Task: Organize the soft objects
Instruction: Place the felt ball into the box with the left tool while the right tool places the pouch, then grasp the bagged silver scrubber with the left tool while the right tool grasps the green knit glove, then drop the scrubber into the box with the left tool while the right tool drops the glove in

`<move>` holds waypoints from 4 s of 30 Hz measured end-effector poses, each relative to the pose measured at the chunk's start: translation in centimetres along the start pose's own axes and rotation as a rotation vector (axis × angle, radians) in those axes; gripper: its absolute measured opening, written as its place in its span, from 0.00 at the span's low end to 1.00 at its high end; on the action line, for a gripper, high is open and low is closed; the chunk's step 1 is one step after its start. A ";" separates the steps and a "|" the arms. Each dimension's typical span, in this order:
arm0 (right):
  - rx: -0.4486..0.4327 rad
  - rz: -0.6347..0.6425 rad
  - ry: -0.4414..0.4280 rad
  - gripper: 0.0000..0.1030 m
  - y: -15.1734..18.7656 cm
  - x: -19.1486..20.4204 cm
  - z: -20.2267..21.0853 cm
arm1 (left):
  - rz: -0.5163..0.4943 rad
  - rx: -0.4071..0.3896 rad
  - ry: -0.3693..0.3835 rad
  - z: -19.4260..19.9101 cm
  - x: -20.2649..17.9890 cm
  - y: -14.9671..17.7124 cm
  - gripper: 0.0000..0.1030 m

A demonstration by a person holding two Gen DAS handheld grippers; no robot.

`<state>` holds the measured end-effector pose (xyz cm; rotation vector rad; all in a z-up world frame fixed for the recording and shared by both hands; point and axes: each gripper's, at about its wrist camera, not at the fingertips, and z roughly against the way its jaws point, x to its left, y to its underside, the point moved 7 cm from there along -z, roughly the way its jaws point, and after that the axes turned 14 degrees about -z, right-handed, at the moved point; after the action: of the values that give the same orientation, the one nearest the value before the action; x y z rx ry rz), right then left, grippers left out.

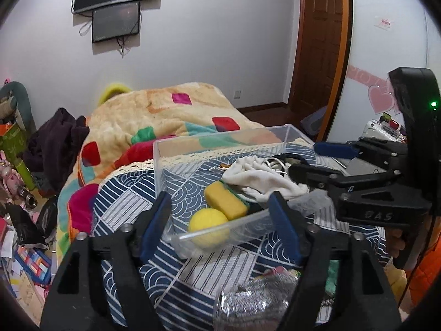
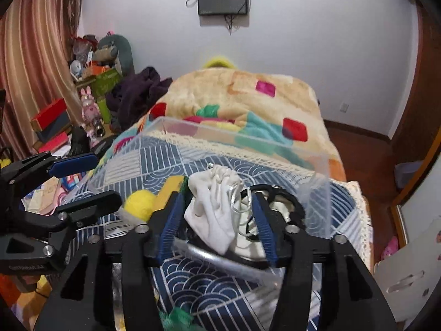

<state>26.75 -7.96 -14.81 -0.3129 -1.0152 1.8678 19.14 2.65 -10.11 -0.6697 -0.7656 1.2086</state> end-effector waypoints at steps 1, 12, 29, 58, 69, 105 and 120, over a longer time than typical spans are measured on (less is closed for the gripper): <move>-0.025 0.000 0.006 0.60 0.0 0.0 0.7 | -0.002 -0.004 -0.004 0.4 -0.2 0.1 0.84; -0.115 -0.009 0.000 0.80 2.8 0.4 4.8 | 0.000 0.058 0.058 2.1 -3.0 4.4 0.95; 0.111 -0.128 0.007 0.79 11.7 -1.9 1.7 | 0.058 0.187 0.116 0.0 -5.5 10.6 0.95; -0.045 -0.157 0.000 0.21 9.0 -3.5 5.2 | 0.062 0.042 0.053 2.4 -3.2 7.5 0.56; -0.187 -0.141 0.001 0.21 3.1 -3.0 5.8 | 0.068 -0.074 -0.042 2.7 0.2 3.0 0.56; 0.032 -0.060 0.049 0.26 0.0 -1.2 -4.7 | 0.004 0.038 -0.084 -6.8 1.8 -0.1 0.74; -0.079 -0.044 0.012 0.47 -1.5 -1.2 0.8 | 0.022 -0.037 -0.050 -1.7 1.2 -1.3 0.89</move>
<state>27.84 -9.10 -13.37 -0.3458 -1.0816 1.7874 21.49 3.44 -9.87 -0.6819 -0.8264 1.2377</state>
